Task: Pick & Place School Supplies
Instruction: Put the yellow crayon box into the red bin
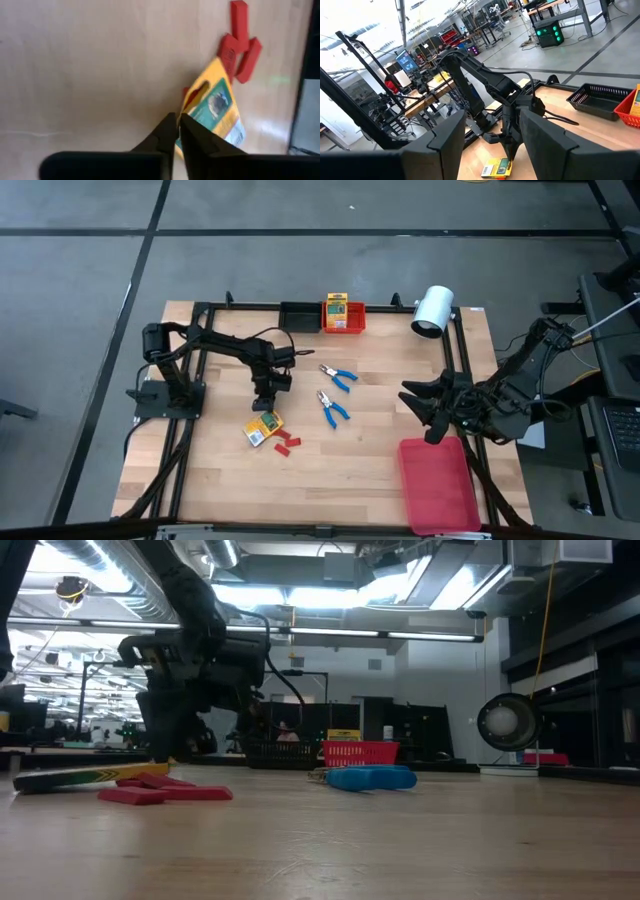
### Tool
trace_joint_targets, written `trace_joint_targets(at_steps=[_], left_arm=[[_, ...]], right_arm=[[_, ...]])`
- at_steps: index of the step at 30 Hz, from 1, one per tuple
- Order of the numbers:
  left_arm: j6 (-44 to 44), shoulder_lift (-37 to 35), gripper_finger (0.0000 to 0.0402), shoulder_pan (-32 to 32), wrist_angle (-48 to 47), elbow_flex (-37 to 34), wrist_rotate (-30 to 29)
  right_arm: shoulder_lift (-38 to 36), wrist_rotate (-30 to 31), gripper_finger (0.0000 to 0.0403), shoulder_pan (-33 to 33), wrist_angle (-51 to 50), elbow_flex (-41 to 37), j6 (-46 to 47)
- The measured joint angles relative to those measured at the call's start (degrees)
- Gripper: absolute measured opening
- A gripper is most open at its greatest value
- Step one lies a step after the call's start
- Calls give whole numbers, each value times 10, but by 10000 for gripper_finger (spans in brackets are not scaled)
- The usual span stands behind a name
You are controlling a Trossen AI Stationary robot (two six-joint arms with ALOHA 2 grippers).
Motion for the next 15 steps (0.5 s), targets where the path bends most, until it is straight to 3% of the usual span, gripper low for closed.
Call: trace_joint_targets(at_steps=[8, 15], left_arm=[[-5, -10, 3, -10, -65, 5, 45], [-15, -68, 2, -60, -84, 62, 34]], right_arm=[[0, 1, 194, 2, 0, 0, -2], [0, 12, 194, 2, 0, 0, -2]])
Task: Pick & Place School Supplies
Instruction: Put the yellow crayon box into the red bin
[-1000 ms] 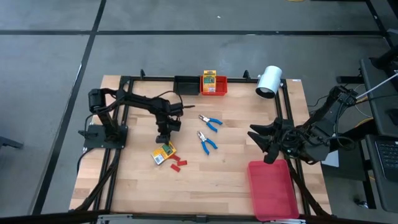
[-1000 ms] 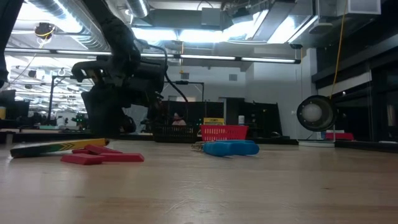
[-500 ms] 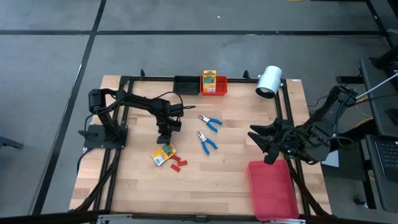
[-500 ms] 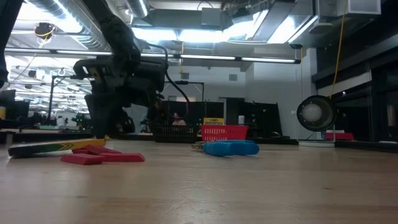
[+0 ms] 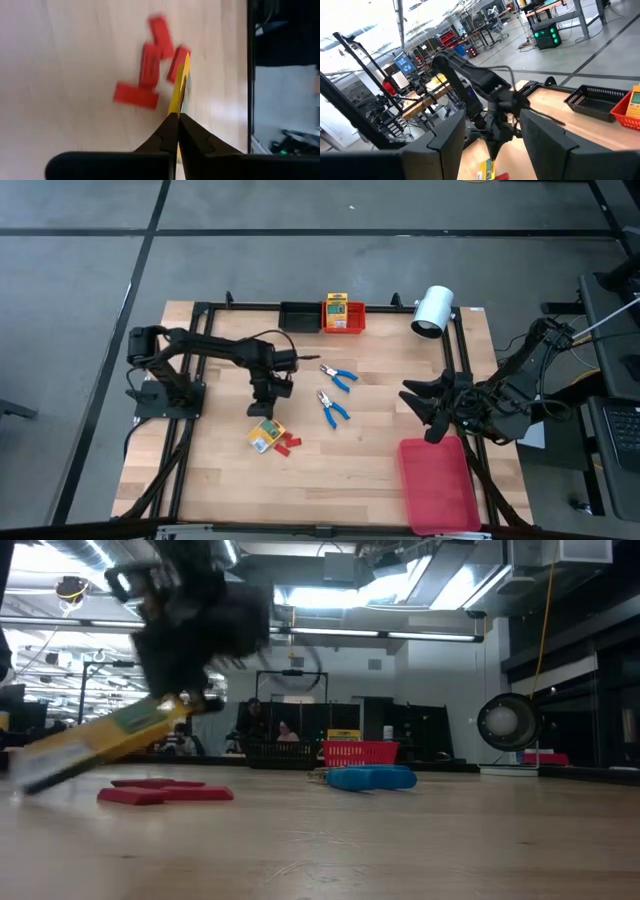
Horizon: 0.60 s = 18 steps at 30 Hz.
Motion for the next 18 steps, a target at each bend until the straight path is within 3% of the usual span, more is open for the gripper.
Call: trace_joint_targets(at_steps=[5, 10, 13, 18], left_arm=[[-49, -38, 2, -10, 73, 50, -49], [-129, -59, 2, 20, 209, 73, -174], [-171, -57, 2, 49, 274, 91, -219], [-136, -8, 2, 110, 287, 168, -269]], right_arm=[[0, 9, 194, 0, 0, 0, -2], [0, 16, 194, 0, 0, 0, -4], [0, 25, 194, 0, -1, 0, -5], [0, 43, 194, 0, 0, 0, -15]])
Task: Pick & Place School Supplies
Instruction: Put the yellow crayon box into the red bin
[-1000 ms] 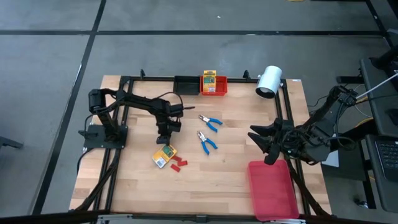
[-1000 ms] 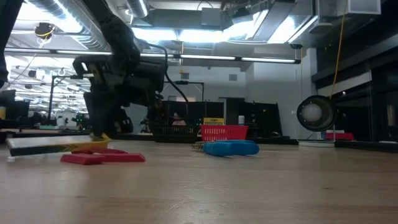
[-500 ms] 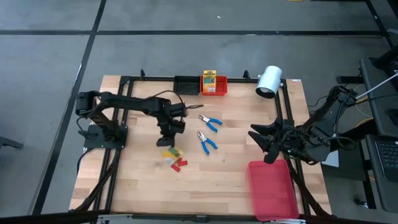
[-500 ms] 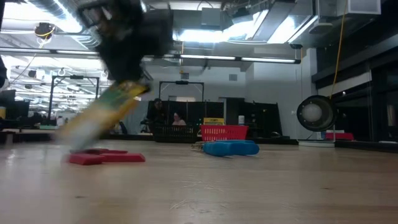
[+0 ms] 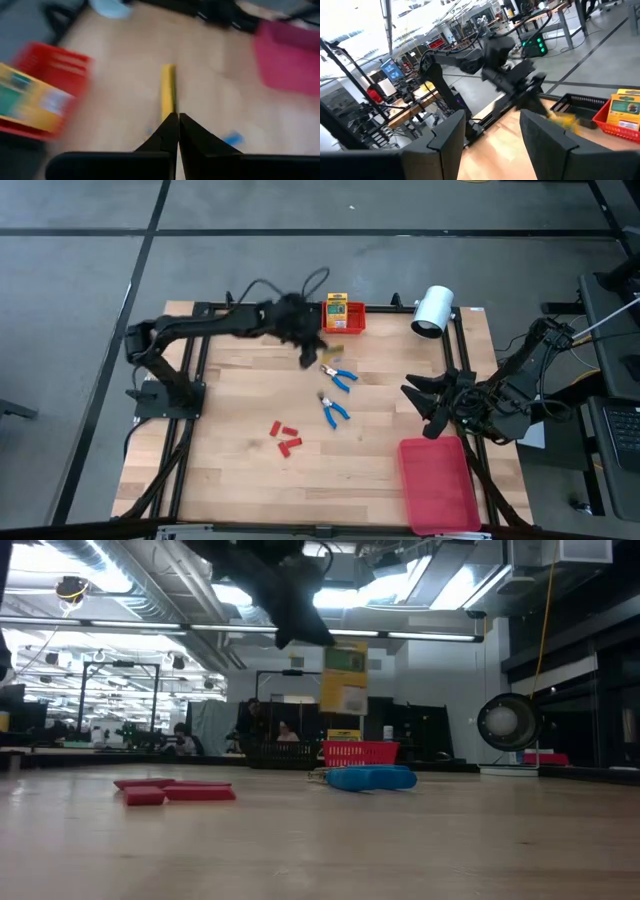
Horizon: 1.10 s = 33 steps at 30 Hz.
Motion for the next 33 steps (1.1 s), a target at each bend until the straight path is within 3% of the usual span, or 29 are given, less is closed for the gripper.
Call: trace_joint_targets(at_steps=[7, 12, 16, 33], left_arm=[[65, 97, 2, 114, -30, 132, 39], [88, 172, 2, 156, -39, 220, 103], [112, 228, 2, 171, -75, 268, 117], [136, 264, 2, 200, -92, 268, 118]], right_arm=[[-1, 4, 194, 0, 0, 0, -4], [-1, 5, 194, 0, 1, 0, 3], [-1, 18, 194, 0, 1, 0, 4], [-1, 18, 194, 0, 2, 0, 20]])
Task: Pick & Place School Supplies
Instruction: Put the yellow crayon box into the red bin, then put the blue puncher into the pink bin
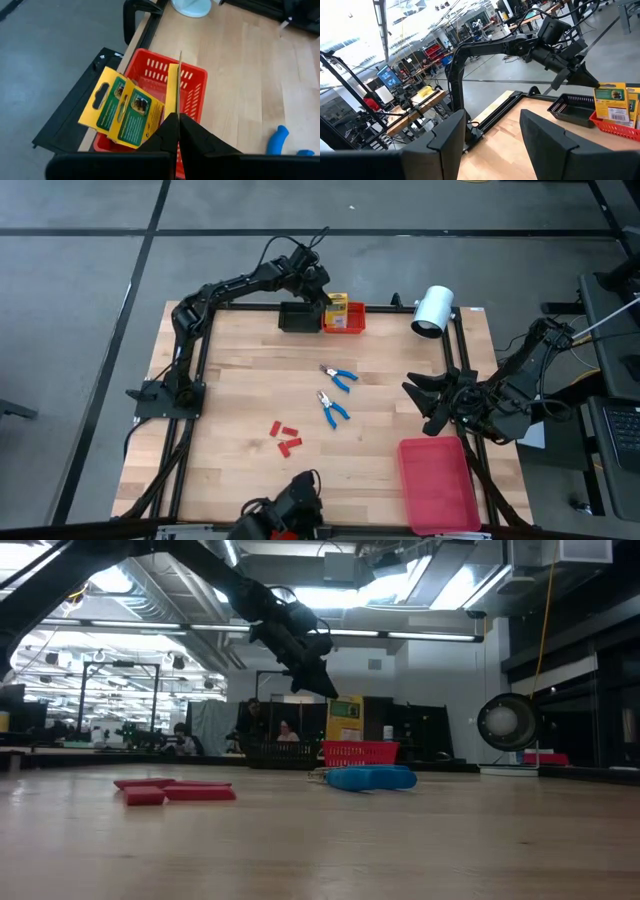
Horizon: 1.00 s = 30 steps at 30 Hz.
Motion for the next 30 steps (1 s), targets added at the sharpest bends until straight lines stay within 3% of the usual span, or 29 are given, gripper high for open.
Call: trace_joint_targets(at_steps=[21, 25, 30], left_arm=[[0, 16, 5, -1, -4, 0, -8], [1, 14, 37, -1, 7, 2, -14], [-1, 8, 106, 4, 16, 3, -24]], right_arm=[[0, 0, 194, 0, 12, 0, -2], [0, -2, 194, 0, 12, 0, -2], [0, -2, 194, 0, 11, 0, -5]])
